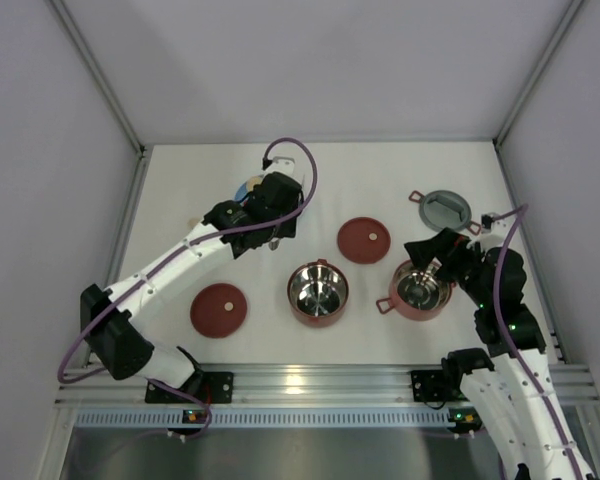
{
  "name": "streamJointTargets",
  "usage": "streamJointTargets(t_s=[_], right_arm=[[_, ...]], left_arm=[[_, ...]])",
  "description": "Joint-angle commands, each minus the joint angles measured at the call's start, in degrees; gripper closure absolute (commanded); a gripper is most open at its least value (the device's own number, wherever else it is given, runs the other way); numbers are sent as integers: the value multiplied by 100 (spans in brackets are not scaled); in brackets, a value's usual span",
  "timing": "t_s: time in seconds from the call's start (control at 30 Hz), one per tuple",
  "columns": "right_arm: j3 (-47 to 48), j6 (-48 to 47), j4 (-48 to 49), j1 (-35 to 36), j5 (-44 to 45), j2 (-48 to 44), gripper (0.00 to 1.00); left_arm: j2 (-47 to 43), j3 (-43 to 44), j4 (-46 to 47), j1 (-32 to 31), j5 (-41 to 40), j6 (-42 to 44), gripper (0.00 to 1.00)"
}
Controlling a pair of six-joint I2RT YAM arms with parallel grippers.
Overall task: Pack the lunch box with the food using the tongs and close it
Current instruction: Pick up the clamp at the center of the board, then pick up the fake food from the plate.
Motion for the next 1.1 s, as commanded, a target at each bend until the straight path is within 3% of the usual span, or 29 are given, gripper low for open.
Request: streamJointTargets(t_s=[0.0,0.37,1.07], right_arm=[[-27,65,194,-79,-106,-103,1],[-159,153,237,-70,-159,-156,1],[-300,214,334,-79,-176,-138,0]], left_arm=[[-413,-324,76,-18,152,-65,48],[-220,-299,5,26,-6,111,46],[456,-343,673,852,978,612,48]])
